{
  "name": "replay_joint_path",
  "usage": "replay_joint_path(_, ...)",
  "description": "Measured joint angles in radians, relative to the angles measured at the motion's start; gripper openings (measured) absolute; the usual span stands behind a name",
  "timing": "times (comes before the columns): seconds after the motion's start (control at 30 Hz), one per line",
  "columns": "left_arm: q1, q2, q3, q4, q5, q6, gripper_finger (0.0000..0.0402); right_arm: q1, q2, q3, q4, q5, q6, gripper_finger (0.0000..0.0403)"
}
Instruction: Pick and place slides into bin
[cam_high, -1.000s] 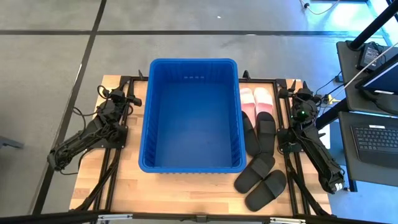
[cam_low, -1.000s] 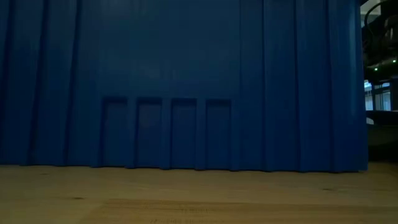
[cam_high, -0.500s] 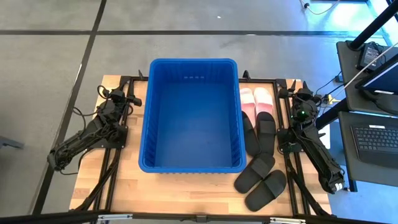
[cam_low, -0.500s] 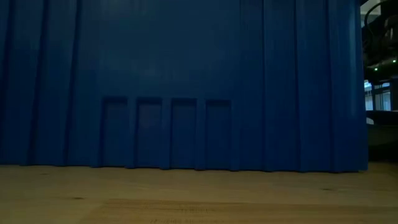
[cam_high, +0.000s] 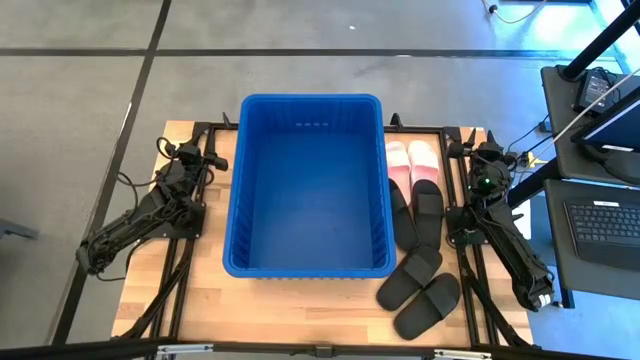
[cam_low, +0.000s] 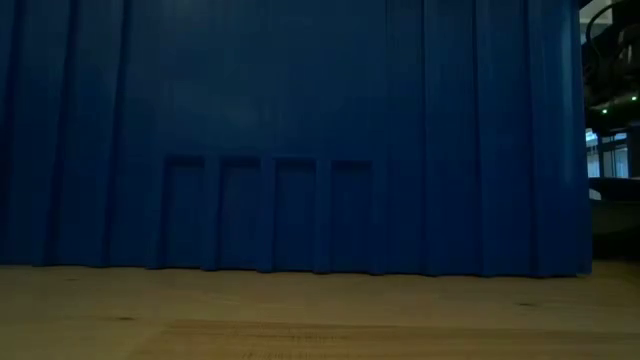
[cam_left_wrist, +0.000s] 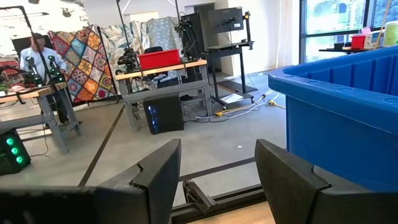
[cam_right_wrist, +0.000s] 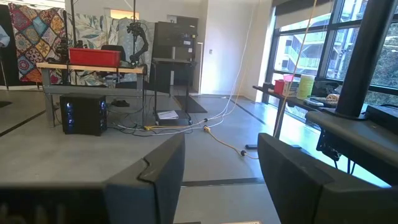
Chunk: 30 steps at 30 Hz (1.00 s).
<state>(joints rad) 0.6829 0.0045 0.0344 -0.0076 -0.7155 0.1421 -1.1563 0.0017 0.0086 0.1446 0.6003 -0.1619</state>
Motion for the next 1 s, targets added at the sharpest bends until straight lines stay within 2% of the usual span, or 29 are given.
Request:
replay_joint_path(0.8, 0.0, 0.0, 0.0, 0.0, 0.0, 0.0, 0.0202, 0.0, 0.0, 0.0, 0.0, 0.0, 0.012, 0.0202)
replay_joint_path(0.93, 0.0, 0.0, 0.0, 0.0, 0.0, 0.0, 0.0202, 0.0, 0.0, 0.0, 0.015, -0.024, 0.182, 0.0202)
replay_joint_path(1.0, 0.0, 0.0, 0.0, 0.0, 0.0, 0.0, 0.0202, 0.004, 0.0, 0.016, 0.016, -0.096, 0.326, 0.0202)
